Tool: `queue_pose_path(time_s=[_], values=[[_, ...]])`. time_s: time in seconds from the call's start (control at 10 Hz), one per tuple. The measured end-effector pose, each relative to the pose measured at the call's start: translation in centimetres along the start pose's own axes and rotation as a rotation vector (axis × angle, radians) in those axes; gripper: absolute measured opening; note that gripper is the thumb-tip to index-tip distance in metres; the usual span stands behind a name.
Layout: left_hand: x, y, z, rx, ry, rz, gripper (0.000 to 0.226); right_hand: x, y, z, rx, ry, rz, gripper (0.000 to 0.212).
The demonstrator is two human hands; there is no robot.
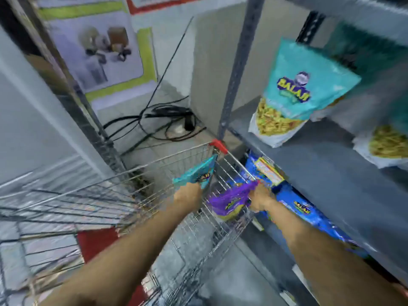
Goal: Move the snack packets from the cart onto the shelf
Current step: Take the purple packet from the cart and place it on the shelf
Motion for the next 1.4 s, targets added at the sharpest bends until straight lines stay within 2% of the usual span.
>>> queue_pose_path(time_s=[0.1,0.2,0.3,0.4,0.5,0.6,0.7,0.9,1.0,1.1,1.2,1.3,1.4], values=[[2.7,2.3,5.9,0.164,-0.282,-0.071,0.034,0.9,3.9,2.0,0.070,0.229,0.077,0.030],[3.0,3.7,10.8,0.238,-0.615,-0.063,0.077,0.7,5.9,3.4,0.127,0.248,0.188,0.017],[2.3,4.8,14.3,0.084,-0.756,0.103,0.093,0.2,9.0,5.7,-0.026,-0.136,-0.045,0.057],[1.1,6.5,15.8,-0.156,-0.881,0.135,0.065,0.3,10.4,6.9,0.060,-0.019,-0.033,0.050],[0.2,7.9,16.7,-0.235,-1.163,0.032,0.042,0.3,11.9,7.1,-0.008,0.080,-0.037,0.044],[-0.2,8.7,17.5,-0.249,-1.287,-0.139,0.029,0.5,11.7,7.0,-0.121,-0.032,0.041,0.055],[0.3,9.7,17.5,-0.352,-1.362,-0.263,0.032,0.8,12.1,7.2,-0.151,0.012,0.075,0.067],[0.8,11.3,15.5,-0.556,-1.226,-0.206,0.030,0.8,12.6,7.9,-0.164,0.072,0.043,0.077],[1.8,10.3,13.8,-0.623,-1.180,-0.225,0.038,0.7,12.2,8.4,0.005,0.117,-0.018,0.078],[2.5,8.1,10.7,-0.672,-1.173,-0.209,0.040,1.2,10.1,8.8,0.350,0.219,-0.127,0.067],[2.5,5.4,6.9,-0.650,-1.220,-0.178,0.035,1.9,7.5,7.4,0.424,0.363,-0.241,0.040],[2.1,3.2,2.4,-0.637,-1.212,-0.142,0.036,2.6,4.1,5.5,0.387,0.561,-0.310,0.022],[1.0,1.2,-2.4,-0.596,-1.244,-0.050,0.032,3.4,0.2,3.4,0.248,0.672,-0.347,0.021]])
Point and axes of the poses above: each hand's wrist, its own y-axis towards the middle knuckle, its own z-axis out of the palm, x = y × z, the point moved 2 cm from there along y, towards the middle knuckle, and after that the axes turned 15 degrees about z, right-handed, at the moved point
